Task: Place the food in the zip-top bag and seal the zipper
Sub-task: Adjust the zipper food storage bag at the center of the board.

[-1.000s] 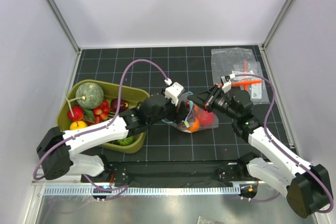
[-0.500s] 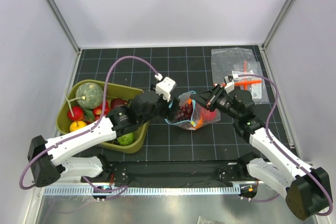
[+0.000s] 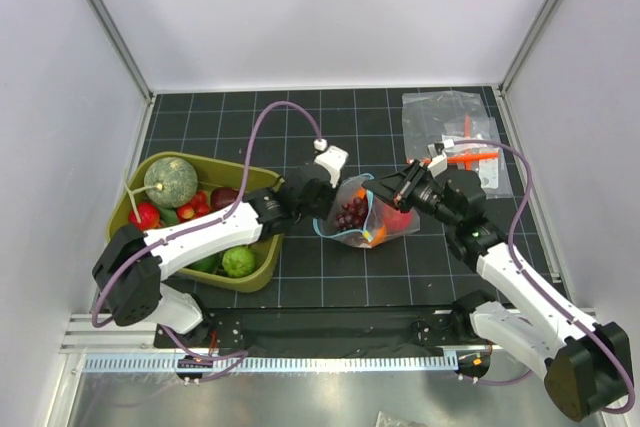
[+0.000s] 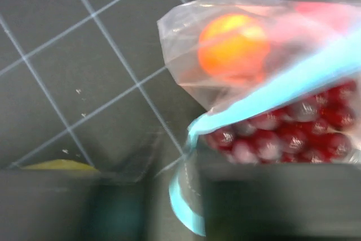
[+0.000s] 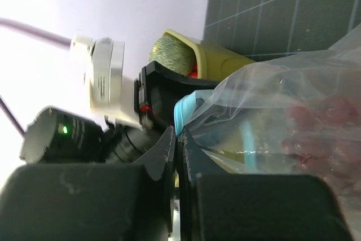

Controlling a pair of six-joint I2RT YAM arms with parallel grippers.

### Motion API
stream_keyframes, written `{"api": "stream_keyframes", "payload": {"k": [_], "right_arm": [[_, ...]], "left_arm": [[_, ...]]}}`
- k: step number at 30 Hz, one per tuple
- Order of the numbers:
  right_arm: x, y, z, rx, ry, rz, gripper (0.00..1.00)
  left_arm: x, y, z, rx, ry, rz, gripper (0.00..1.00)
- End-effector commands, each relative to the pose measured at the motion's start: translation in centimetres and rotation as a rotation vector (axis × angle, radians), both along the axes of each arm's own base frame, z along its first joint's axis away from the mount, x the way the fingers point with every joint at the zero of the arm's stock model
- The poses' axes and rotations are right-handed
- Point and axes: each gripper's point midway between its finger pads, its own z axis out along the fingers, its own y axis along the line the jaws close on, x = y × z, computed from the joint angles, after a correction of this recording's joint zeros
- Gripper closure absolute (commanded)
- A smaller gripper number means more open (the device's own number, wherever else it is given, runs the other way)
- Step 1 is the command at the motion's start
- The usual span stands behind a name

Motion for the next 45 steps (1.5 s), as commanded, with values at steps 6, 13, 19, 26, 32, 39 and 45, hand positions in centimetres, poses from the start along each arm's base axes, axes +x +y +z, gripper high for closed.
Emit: {"api": "stream_keyframes", "payload": {"k": [6, 13, 19, 26, 32, 39, 45], "right_arm": [[0.9, -2.5, 3.2, -0.226, -0.207, -0.107, 0.97], [1.2, -3.2, 1.2, -0.453, -0.357, -0.058, 0.27], [-1.0, -2.3, 0.8, -0.424, -0.506, 0.009, 0.26], [-2.1, -0.4, -1.2, -0.519, -0.572, 0.083, 0.32], [-2.8, 3.0, -4.1, -0.739, -0.608, 0.150, 0.37], [-2.6, 2.7, -5.9, -0.842, -0.655, 0.091, 0.40], [-2.6, 2.4, -6.8, -0.924, -0.660, 0.075, 0.40]], "left_arm": [[4.1, 1.0, 6.7, -0.208, -0.006, 0.176, 1.00], [4.2, 0.7, 6.2, -0.196, 0.021, 0.161, 0.99], [5.0, 1.7, 3.7, -0.233, 0.118, 0.175, 1.00], [5.4, 2.3, 2.6, -0.247, 0.159, 0.191, 1.00], [6.1, 3.2, 2.1, -0.247, 0.173, 0.216, 1.00], [6.5, 4.4, 1.4, -0.224, 0.181, 0.250, 0.99], [6.6, 4.5, 1.1, -0.222, 0.194, 0.249, 1.00]]}}
